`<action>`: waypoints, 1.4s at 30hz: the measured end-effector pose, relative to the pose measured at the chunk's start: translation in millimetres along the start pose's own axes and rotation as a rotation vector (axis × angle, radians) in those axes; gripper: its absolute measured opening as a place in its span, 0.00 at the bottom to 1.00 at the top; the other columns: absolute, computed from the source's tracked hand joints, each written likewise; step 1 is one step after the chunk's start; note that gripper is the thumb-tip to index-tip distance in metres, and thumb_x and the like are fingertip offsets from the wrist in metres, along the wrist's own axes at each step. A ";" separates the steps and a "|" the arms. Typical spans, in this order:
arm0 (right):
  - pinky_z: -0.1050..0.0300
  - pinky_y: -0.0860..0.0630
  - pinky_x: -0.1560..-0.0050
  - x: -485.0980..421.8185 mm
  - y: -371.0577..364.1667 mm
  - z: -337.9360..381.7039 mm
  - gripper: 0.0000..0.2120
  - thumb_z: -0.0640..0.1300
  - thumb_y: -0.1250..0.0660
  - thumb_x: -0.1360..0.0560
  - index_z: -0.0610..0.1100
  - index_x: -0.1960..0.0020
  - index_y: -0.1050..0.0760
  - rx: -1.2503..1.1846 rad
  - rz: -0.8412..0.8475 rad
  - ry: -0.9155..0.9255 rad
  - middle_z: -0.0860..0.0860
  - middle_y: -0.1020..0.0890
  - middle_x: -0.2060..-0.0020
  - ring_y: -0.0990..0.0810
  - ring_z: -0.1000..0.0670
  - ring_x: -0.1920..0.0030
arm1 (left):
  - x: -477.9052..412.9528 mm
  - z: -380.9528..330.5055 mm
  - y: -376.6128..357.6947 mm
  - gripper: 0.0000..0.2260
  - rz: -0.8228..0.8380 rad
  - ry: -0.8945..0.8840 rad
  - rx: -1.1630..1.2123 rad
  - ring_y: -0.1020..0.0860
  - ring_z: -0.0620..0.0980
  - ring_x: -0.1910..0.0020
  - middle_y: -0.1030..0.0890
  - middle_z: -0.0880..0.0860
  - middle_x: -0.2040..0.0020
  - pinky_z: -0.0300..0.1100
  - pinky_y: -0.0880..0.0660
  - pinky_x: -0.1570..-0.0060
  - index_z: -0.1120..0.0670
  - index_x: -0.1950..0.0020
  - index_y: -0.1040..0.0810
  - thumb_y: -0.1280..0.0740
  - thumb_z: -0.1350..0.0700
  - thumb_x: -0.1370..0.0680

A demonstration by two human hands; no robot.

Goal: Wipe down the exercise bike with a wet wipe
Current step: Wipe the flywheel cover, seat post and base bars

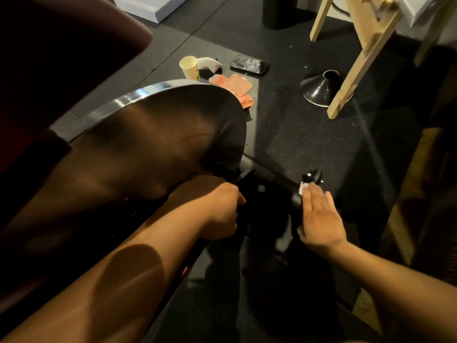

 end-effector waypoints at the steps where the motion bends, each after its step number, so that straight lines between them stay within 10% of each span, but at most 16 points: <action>1: 0.38 0.35 0.31 8.9 0.3 -4.1 0.46 0.47 0.28 0.40 0.31 0.27 0.39 0.050 -0.003 -0.053 0.33 0.32 0.33 0.33 0.34 0.33 | -0.3 -0.3 -0.1 0.25 -0.005 -0.007 -0.006 0.24 0.52 0.39 0.22 0.50 0.38 0.49 0.25 0.37 0.42 0.30 0.27 0.32 0.56 0.27; 11: 0.52 0.20 0.49 -33.6 27.7 -33.9 0.44 0.66 0.22 0.55 0.46 0.45 0.25 -0.209 0.651 -0.298 0.49 0.17 0.52 0.18 0.46 0.53 | -2.0 1.2 0.5 0.30 -0.043 0.017 -0.101 0.21 0.55 0.42 0.18 0.51 0.44 0.51 0.23 0.41 0.45 0.41 0.20 0.39 0.45 0.42; 19: 0.35 0.44 0.27 14.8 -3.3 24.3 0.41 0.41 0.33 0.32 0.29 0.25 0.45 0.032 0.000 -0.073 0.30 0.38 0.29 0.40 0.30 0.28 | -0.6 1.3 0.7 0.26 -0.043 0.018 -0.080 0.22 0.54 0.41 0.19 0.49 0.41 0.50 0.24 0.40 0.42 0.36 0.22 0.34 0.48 0.35; 22: 0.35 0.53 0.25 0.5 -6.2 47.4 0.50 0.44 0.31 0.37 0.30 0.23 0.52 -0.082 -0.005 0.061 0.30 0.48 0.25 0.52 0.30 0.25 | 0.3 -0.1 2.8 0.26 -0.046 -0.006 -0.086 0.22 0.54 0.41 0.19 0.51 0.40 0.50 0.23 0.41 0.42 0.35 0.22 0.34 0.48 0.34; 26: 0.42 0.38 0.27 -63.9 11.6 70.5 0.47 0.50 0.30 0.35 0.32 0.25 0.46 -0.020 0.139 0.019 0.34 0.36 0.28 0.37 0.34 0.28 | 5.4 -4.1 8.1 0.20 -0.089 -0.029 -0.150 0.21 0.54 0.46 0.19 0.50 0.43 0.47 0.21 0.46 0.41 0.37 0.22 0.33 0.51 0.29; 29: 0.49 0.23 0.48 -116.7 24.1 64.0 0.40 0.50 0.21 0.42 0.41 0.36 0.35 -0.213 0.330 -0.018 0.42 0.22 0.43 0.22 0.39 0.43 | 3.2 -2.7 5.7 0.23 -0.082 -0.028 -0.153 0.20 0.55 0.46 0.19 0.49 0.44 0.48 0.21 0.47 0.41 0.37 0.23 0.36 0.49 0.32; 33: 0.48 0.22 0.46 -140.8 31.3 58.8 0.48 0.50 0.16 0.52 0.45 0.37 0.34 -0.312 0.651 -0.013 0.46 0.22 0.44 0.22 0.44 0.46 | -3.4 1.6 1.9 0.27 -0.072 -0.004 -0.120 0.20 0.54 0.47 0.19 0.50 0.46 0.49 0.20 0.47 0.42 0.37 0.23 0.38 0.50 0.36; 42: 0.48 0.38 0.27 -35.9 14.9 20.0 0.45 0.49 0.27 0.31 0.36 0.22 0.46 -0.146 0.029 0.232 0.38 0.37 0.26 0.36 0.38 0.28 | 2.9 -1.4 3.7 0.32 -0.080 -0.002 -0.068 0.22 0.54 0.41 0.19 0.50 0.43 0.50 0.23 0.42 0.42 0.37 0.22 0.42 0.49 0.41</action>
Point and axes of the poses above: each hand's wrist, its own x-axis away from the middle knuckle, its own y-axis out of the back of the hand, z = x × y, the point moved 5 cm from there along -x, towards the middle knuckle
